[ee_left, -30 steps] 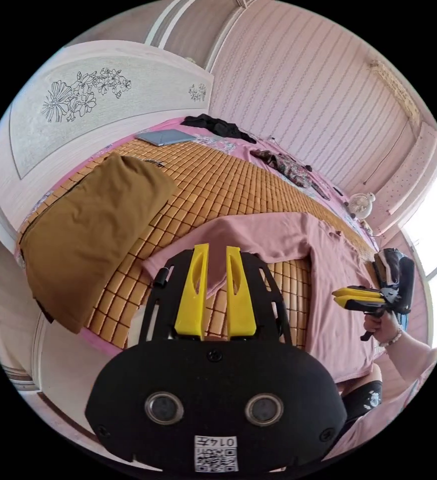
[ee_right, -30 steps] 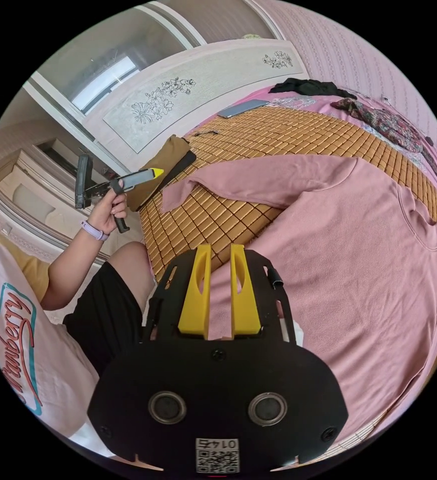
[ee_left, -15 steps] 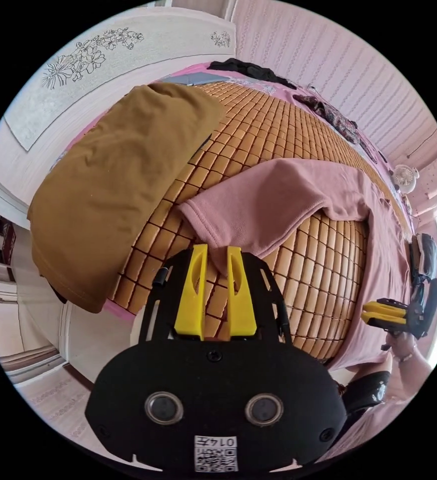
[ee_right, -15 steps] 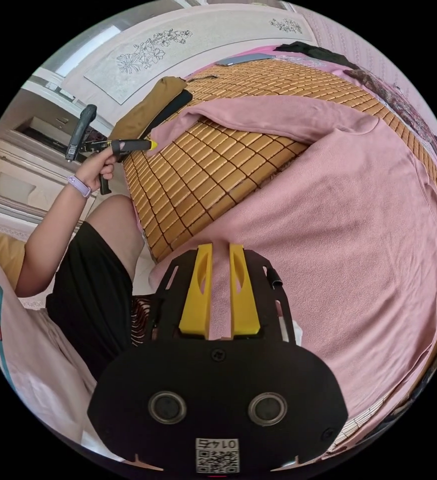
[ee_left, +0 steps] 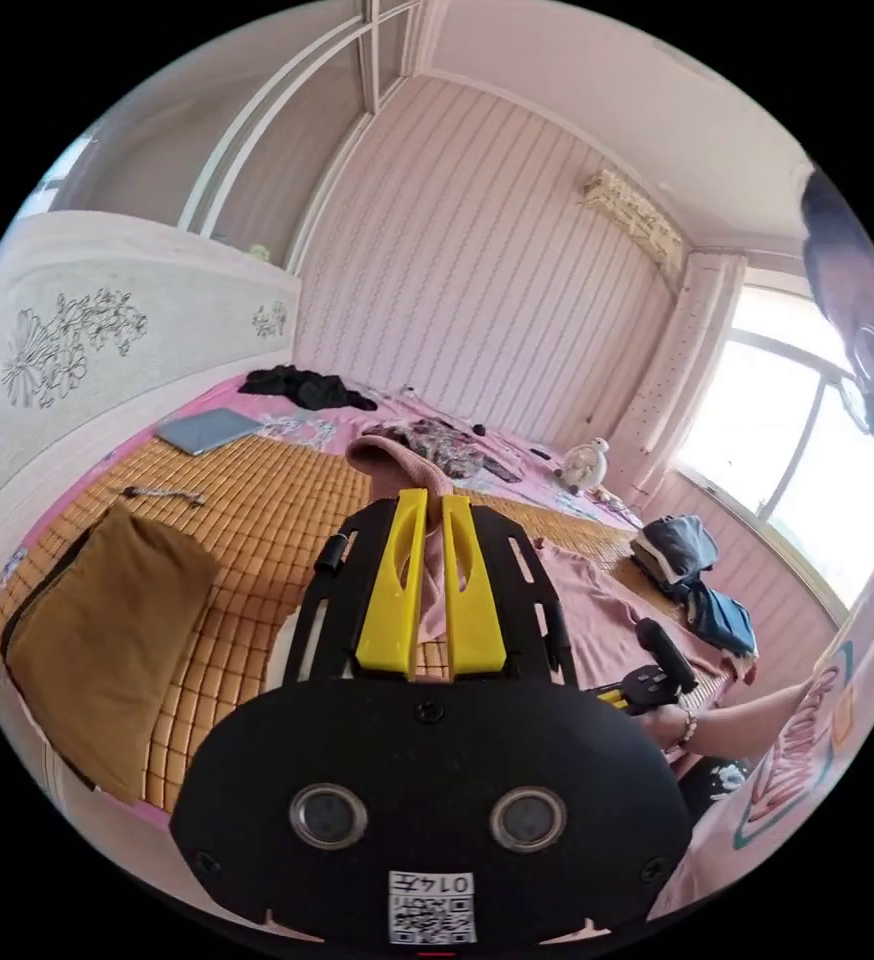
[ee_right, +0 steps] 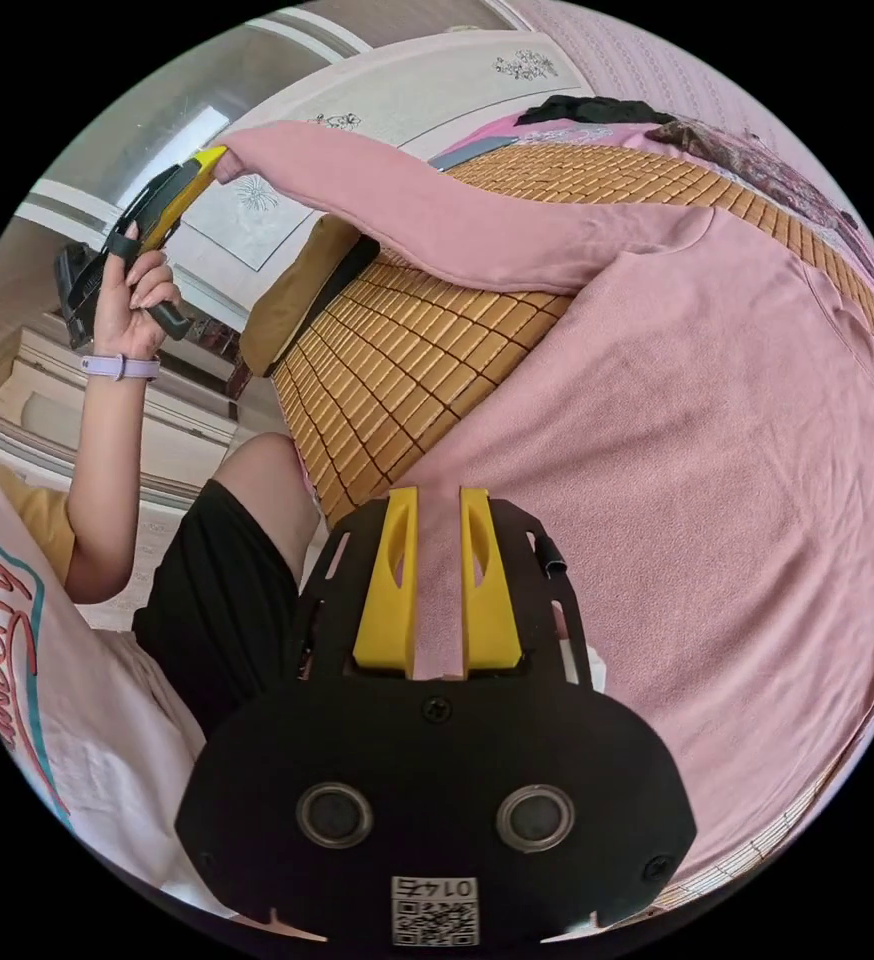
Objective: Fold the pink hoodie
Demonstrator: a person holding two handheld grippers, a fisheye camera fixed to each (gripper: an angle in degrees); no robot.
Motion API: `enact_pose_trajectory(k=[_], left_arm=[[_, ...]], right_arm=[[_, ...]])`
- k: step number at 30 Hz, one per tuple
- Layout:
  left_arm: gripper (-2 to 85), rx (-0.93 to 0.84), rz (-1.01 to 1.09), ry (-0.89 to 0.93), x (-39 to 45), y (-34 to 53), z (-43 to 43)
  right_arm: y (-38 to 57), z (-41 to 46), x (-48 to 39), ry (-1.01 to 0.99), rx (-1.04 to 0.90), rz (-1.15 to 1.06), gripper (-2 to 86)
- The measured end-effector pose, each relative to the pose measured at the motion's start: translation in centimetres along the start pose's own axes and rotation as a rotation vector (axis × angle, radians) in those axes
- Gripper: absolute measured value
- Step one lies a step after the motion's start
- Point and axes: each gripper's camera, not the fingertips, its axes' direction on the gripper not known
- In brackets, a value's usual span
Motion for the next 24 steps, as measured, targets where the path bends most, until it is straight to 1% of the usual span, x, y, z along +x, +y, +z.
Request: enact_pose_trajectory(k=[2,3,5,6,7,8,10,12,14,15,17,18,19,20,21,22,23,24], left_arm=[[2.3,-0.004,0.124,0.223,5.7,-1.0,3.0],[2.6,-0.012,0.146,0.290,7.4,-1.0,4.0],[3.9,-0.094,0.183,0.551,13.7,0.2,8.1],[4.2,-0.131,0.196,0.602,15.1,0.8,9.1],[4.9,-0.227,0.209,0.670,17.3,2.3,11.3],[5.5,-0.343,0.182,0.703,18.4,4.0,13.3],[5.8,-0.454,0.140,0.742,18.8,6.3,15.1],[5.2,-0.525,0.131,0.671,18.2,8.5,15.7],[5.0,-0.631,0.113,0.517,16.4,11.0,15.9],[5.0,-0.652,0.101,0.483,15.8,11.5,15.9],[4.9,-0.718,0.035,0.359,13.4,13.1,15.5],[4.9,-0.731,0.019,0.330,12.9,13.3,15.3],[4.9,-0.750,-0.013,0.279,11.9,13.7,15.1],[4.9,-0.759,-0.037,0.240,11.1,13.9,15.0],[4.9,-0.760,-0.046,0.223,10.8,13.9,15.0],[4.9,-0.758,-0.060,0.191,10.4,13.8,15.0],[4.9,-0.749,-0.068,0.163,10.1,13.6,15.1],[4.9,-0.746,-0.070,0.154,10.1,13.4,15.2]], right_arm=[[1.0,-2.4,0.8,-0.013,0.077,0.049,7.0],[1.9,-4.3,1.5,-0.014,0.138,0.094,7.0],[3.8,-6.9,2.6,0.009,0.210,0.171,7.1],[5.5,-8.4,3.4,0.057,0.244,0.232,7.1],[7.5,-9.7,4.1,0.118,0.258,0.301,7.2],[8.5,-10.3,4.6,0.149,0.257,0.337,7.2],[12.3,-11.7,6.1,0.267,0.213,0.472,7.3],[14.5,-12.4,6.6,0.327,0.184,0.541,7.3],[15.5,-13.1,6.6,0.360,0.195,0.555,7.3],[15.3,-13.4,6.5,0.404,0.203,0.547,7.3],[14.1,-13.8,6.0,0.478,0.230,0.504,7.4],[12.9,-13.8,5.7,0.506,0.250,0.459,7.7],[11.6,-13.2,5.6,0.501,0.239,0.402,8.0],[10.9,-12.5,5.7,0.492,0.204,0.369,8.2],[9.7,-10.4,6.4,0.471,0.078,0.338,8.5],[9.2,-9.4,6.4,0.503,0.057,0.318,8.7],[9.1,-9.5,5.8,0.535,0.086,0.282,8.1],[8.6,-9.1,5.6,0.561,0.033,0.256,6.8]])
